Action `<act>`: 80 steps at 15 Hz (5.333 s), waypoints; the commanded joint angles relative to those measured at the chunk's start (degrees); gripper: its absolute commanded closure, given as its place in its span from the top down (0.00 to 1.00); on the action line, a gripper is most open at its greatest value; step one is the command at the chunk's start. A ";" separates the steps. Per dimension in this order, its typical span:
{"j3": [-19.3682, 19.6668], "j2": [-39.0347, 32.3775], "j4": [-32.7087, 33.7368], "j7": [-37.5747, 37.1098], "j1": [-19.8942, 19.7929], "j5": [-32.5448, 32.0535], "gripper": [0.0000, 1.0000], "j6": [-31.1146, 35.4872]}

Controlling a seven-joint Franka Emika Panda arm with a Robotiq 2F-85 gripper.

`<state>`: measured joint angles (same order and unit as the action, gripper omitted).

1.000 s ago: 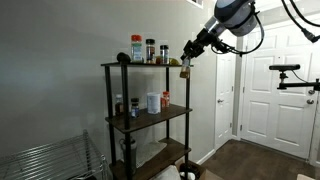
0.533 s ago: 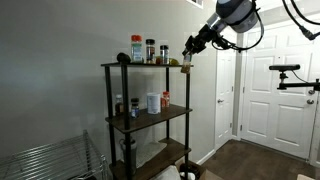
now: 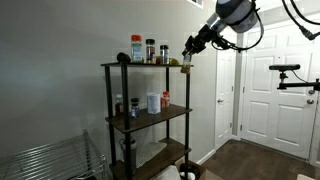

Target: Pick up the clear spice bottle with a white lid and put it on the top shelf

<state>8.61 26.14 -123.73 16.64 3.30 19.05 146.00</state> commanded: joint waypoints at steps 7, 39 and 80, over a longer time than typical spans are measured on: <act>-1.32 -6.97 13.27 -2.36 0.21 -4.30 0.21 -5.29; 0.89 -40.44 62.76 -14.18 -6.11 -4.65 0.21 -27.60; 4.64 -49.22 76.24 -22.60 -8.34 -5.67 1.00 -32.72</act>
<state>13.09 -24.82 -46.90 -5.46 -5.08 13.48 114.91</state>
